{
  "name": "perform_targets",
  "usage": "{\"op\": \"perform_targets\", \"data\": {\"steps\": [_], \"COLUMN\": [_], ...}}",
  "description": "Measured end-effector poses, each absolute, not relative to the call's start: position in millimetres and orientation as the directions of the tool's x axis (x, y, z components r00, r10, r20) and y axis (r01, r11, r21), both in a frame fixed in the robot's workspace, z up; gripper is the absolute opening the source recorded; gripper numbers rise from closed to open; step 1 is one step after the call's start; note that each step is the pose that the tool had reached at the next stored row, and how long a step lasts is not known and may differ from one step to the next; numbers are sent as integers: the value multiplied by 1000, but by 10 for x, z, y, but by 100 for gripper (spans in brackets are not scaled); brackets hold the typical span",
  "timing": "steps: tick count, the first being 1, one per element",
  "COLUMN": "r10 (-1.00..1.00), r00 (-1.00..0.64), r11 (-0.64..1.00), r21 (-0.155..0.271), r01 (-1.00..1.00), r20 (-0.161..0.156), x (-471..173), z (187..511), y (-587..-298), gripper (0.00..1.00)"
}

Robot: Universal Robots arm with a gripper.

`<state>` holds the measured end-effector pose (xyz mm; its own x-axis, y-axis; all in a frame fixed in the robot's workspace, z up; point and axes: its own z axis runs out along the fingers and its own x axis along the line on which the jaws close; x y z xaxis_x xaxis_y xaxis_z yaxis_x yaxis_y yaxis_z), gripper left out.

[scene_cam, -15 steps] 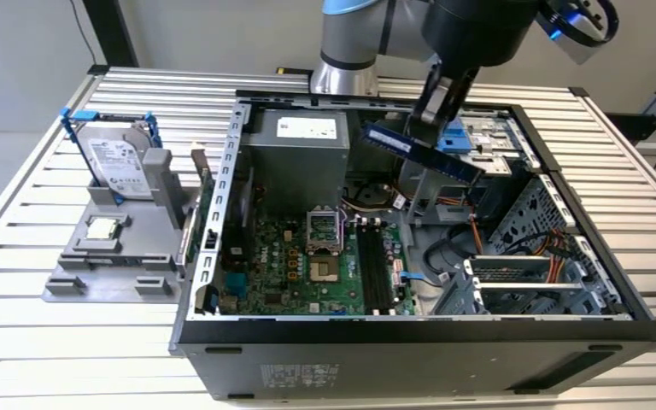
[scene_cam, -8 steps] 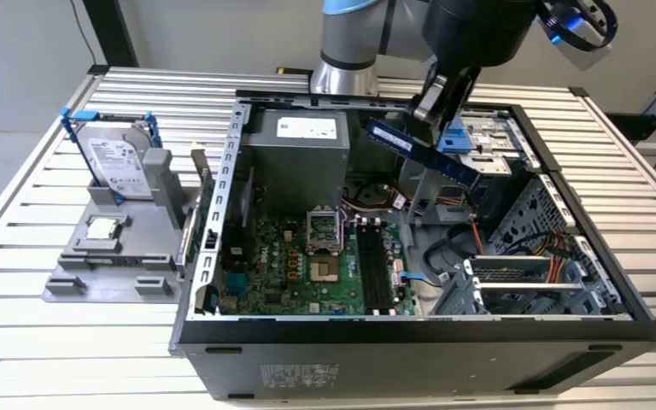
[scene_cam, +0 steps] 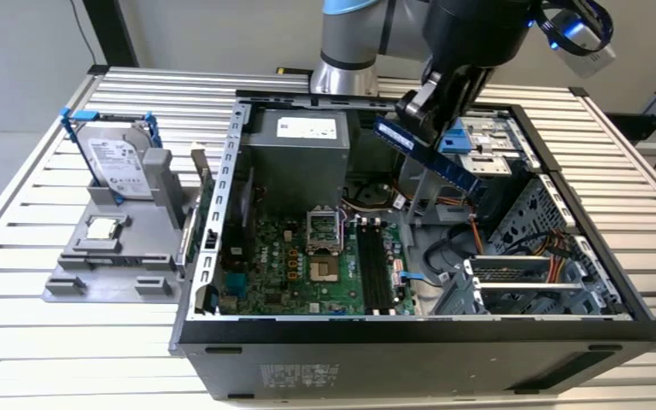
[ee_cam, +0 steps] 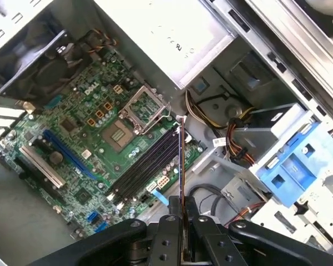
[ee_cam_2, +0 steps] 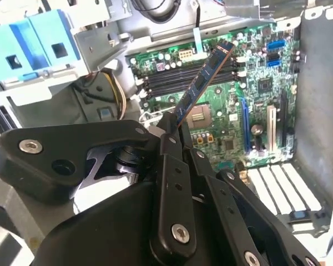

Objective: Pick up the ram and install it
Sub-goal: 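Insert the ram into the slot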

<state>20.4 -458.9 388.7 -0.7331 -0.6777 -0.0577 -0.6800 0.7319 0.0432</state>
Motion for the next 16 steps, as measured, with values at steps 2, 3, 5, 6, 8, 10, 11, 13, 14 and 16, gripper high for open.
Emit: {"op": "perform_targets", "data": {"steps": [2,3,5,6,8,10,11,13,14,16], "r10": [-653,-641,-615,-601,-575,-547,-534,-505,-490,-461], "r00": [-755,-766,-787,-797,-816,-835,-844,-861,-870,-885], "r11": [754,765,786,796,815,835,843,861,869,885], "r21": [43,43,43,43,43,43,43,43,43,43], "r01": [-656,-643,-617,-604,-577,-549,-536,-508,-493,-464], "r20": [-58,-58,-58,-58,-58,-58,-58,-58,-58,-58], "x": [204,204,204,204,204,204,204,204,204,204], "z": [3887,3887,3887,3887,3887,3886,3887,3887,3886,3887], "y": [-4589,-4589,-4589,-4589,-4589,-4589,-4589,-4589,-4589,-4589], "gripper": [0,0,0,0,0,0,0,0,0,0]}}
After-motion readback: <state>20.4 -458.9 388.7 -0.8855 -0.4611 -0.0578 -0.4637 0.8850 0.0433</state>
